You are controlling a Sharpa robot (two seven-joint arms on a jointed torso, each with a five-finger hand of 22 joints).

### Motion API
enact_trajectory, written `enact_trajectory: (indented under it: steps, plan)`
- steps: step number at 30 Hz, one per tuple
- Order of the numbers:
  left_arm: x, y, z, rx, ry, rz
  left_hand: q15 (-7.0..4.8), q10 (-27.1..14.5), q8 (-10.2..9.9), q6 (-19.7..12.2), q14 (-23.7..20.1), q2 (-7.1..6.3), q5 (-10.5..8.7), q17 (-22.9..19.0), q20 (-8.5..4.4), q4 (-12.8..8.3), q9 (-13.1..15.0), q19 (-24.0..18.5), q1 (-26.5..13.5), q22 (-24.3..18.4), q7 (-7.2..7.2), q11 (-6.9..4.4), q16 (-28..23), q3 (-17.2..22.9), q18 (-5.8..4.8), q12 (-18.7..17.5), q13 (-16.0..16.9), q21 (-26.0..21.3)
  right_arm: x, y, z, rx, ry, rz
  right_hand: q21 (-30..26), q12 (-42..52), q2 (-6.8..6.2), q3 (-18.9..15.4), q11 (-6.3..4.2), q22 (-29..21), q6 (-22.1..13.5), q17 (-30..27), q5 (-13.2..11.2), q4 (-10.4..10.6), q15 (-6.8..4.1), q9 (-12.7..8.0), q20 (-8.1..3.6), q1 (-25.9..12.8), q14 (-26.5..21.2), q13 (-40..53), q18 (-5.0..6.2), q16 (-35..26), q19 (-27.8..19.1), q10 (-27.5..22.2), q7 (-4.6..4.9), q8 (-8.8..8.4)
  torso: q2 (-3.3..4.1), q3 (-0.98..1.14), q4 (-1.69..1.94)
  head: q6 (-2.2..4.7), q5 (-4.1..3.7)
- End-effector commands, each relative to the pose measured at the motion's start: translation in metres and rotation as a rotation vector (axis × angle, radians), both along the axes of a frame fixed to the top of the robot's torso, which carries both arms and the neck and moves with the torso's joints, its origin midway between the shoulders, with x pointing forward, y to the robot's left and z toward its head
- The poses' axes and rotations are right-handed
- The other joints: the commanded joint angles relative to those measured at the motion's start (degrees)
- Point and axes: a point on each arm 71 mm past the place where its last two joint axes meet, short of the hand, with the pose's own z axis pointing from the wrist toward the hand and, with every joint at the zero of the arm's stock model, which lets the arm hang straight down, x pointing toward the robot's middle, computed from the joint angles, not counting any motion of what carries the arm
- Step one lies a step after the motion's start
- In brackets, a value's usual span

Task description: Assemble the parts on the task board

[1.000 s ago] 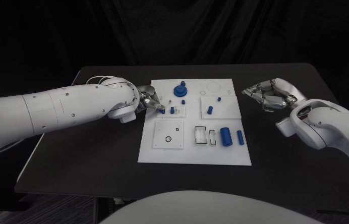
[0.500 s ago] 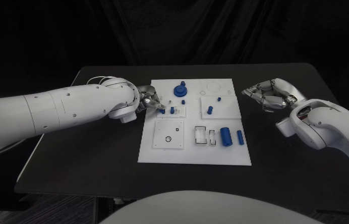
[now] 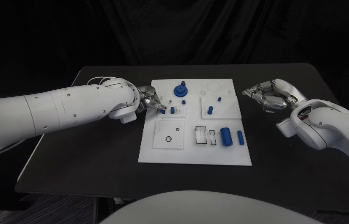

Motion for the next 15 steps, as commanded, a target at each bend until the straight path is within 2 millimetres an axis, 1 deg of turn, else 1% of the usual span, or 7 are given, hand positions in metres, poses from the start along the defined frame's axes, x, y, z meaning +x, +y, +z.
enact_trajectory:
  steps: [1,3,6,12,13,14,15]
  plan:
    - [-0.0055,-0.0026,-0.0068,0.005,0.039,-0.029,0.08,6.16,-0.31,0.46,5.95,-0.19,-1.63,15.09,0.35,1.36,-0.36,-0.25,-1.34,6.84,0.33,0.14,0.38,-2.28,0.42,0.2,15.06,-0.4,-0.0011,-0.0002,-0.0027,-0.008,0.024,0.0,-0.26,-0.29,-0.22,0.48,0.04,5.9,0.45,-0.09,0.3,-0.04,-0.1,-0.02,-0.1,0.47,-0.06,-0.04,-0.25,-0.25,-0.12,-0.25,-0.06,-0.19,-0.01,0.01,-0.02,0.01,0.01]
    - [-0.0057,-0.0024,-0.007,0.005,0.041,-0.029,0.18,6.16,-0.44,0.63,5.95,-0.48,-2.6,15.09,0.4,2.65,-0.56,-0.21,-2.56,6.88,0.49,0.27,0.38,-4.34,0.41,0.2,15.06,-0.43,-0.0011,-0.0003,-0.0028,-0.008,0.025,0.0,-0.3,-0.31,-0.24,0.53,0.03,5.89,0.52,-0.08,0.39,-0.07,-0.11,0.0,-0.1,0.55,-0.05,-0.1,-0.24,-0.24,-0.13,-0.29,-0.08,-0.16,-0.03,0.0,-0.03,0.01,0.04]
    - [-0.0058,-0.0015,-0.0073,0.007,0.042,-0.027,0.27,6.16,-0.63,0.8,5.95,-0.46,-3.7,15.09,0.5,4.32,-0.82,-0.21,-3.98,6.89,0.61,0.38,0.38,-7.03,0.43,0.2,15.06,-0.52,-0.0011,-0.0003,-0.003,-0.008,0.027,0.0,-0.36,-0.34,-0.38,0.66,0.0,5.9,0.62,-0.12,0.68,-0.15,-0.14,0.03,-0.11,0.8,-0.06,-0.2,-0.22,-0.24,-0.15,-0.33,-0.12,-0.12,-0.01,0.0,0.01,0.01,-0.04]
    - [-0.0054,0.0011,-0.008,0.014,0.046,-0.019,0.35,6.16,-0.86,1.1,5.95,0.57,-6.59,15.09,0.6,7.67,-1.14,-0.23,-6.15,6.9,0.6,0.43,0.38,-11.95,0.47,0.2,15.06,-0.75,-0.001,-0.0005,-0.0033,-0.009,0.031,0.0,-0.44,-0.37,-0.68,1.08,-0.03,5.94,0.66,-0.21,1.78,-0.23,-0.18,0.05,-0.16,1.37,-0.08,-0.34,-0.22,-0.25,-0.15,-0.34,-0.13,-0.15,-0.02,0.01,-0.01,0.01,-0.03]
    - [-0.0053,0.0015,-0.0081,0.015,0.046,-0.018,0.35,6.16,-0.86,1.18,5.95,0.82,-6.93,15.09,0.61,8.5,-1.17,-0.28,-6.78,6.86,0.59,0.44,0.38,-12.74,0.49,0.2,15.06,-0.84,-0.001,-0.0005,-0.0034,-0.01,0.032,0.0,-0.44,-0.37,-0.69,1.1,-0.03,5.95,0.66,-0.23,1.84,-0.23,-0.18,0.06,-0.16,1.4,-0.09,-0.36,-0.22,-0.25,-0.15,-0.34,-0.13,-0.15,0.0,0.01,0.0,0.01,-0.03]
    - [-0.0052,0.0019,-0.0081,0.015,0.046,-0.017,0.43,6.16,-0.94,1.14,5.95,2.57,-7.62,15.09,0.67,10.05,-1.2,-0.41,-9.92,6.77,0.67,0.5,0.38,-15.84,0.55,0.2,15.06,-1.11,-0.001,-0.0005,-0.0034,-0.01,0.032,0.0,-0.5,-0.43,-0.82,1.29,-0.03,5.95,0.66,-0.27,2.35,-0.26,-0.18,0.06,-0.17,1.63,-0.1,-0.47,-0.21,-0.25,-0.16,-0.4,-0.12,-0.17,0.0,0.0,0.0,0.01,-0.01]
    - [-0.0049,0.0025,-0.0081,0.015,0.044,-0.015,0.41,6.16,-0.94,1.15,5.95,3.0,-7.68,15.09,0.7,10.09,-1.2,-0.45,-10.59,6.75,0.67,0.55,0.38,-16.55,0.56,0.2,15.06,-1.18,-0.001,-0.0005,-0.0035,-0.01,0.033,0.0,-0.5,-0.46,-0.93,1.46,-0.04,5.98,0.66,-0.28,2.79,-0.28,-0.18,0.07,-0.18,1.82,-0.1,-0.56,-0.22,-0.24,-0.15,-0.44,-0.12,-0.19,0.0,0.0,-0.01,0.01,-0.01]
